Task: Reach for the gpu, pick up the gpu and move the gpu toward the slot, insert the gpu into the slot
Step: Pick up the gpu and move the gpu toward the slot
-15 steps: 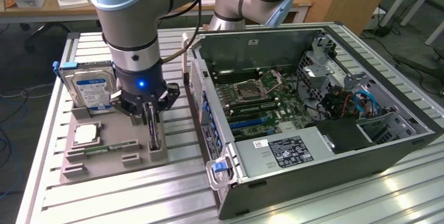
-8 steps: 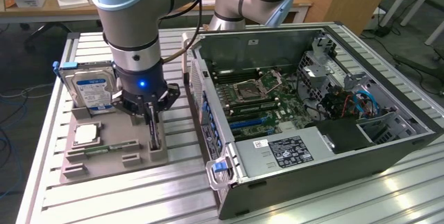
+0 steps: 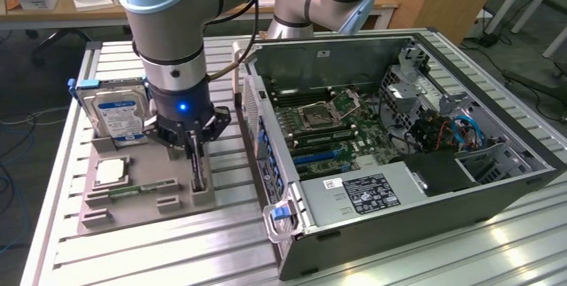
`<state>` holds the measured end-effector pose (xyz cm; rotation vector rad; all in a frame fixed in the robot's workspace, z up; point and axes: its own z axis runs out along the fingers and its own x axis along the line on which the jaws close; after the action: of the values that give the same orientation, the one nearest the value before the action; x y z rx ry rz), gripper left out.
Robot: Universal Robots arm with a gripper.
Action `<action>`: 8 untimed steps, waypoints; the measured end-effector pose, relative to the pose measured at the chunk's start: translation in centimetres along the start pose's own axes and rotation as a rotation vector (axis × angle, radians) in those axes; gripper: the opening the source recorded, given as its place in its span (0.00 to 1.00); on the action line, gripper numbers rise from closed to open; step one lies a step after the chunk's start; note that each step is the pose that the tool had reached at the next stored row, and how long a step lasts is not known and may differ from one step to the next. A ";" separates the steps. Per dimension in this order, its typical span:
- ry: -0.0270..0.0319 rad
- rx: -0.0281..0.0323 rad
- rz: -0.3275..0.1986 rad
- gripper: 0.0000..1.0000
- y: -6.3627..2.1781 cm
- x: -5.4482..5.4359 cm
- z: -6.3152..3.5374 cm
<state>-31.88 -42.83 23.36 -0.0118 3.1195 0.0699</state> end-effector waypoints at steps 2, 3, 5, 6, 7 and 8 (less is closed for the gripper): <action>-0.0001 0.0000 0.000 0.25 0.00 0.0 0.00; -0.0001 0.0000 0.000 0.25 0.00 0.0 0.00; -0.0002 0.0000 0.000 0.25 0.00 0.0 0.01; -0.0002 0.0000 0.000 0.25 0.00 0.1 0.01; -0.0001 0.0000 0.000 0.25 0.00 0.1 0.01; -0.0001 0.0000 0.000 0.25 0.00 0.1 0.01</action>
<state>-31.96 -42.83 23.35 -0.0117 3.1194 0.0700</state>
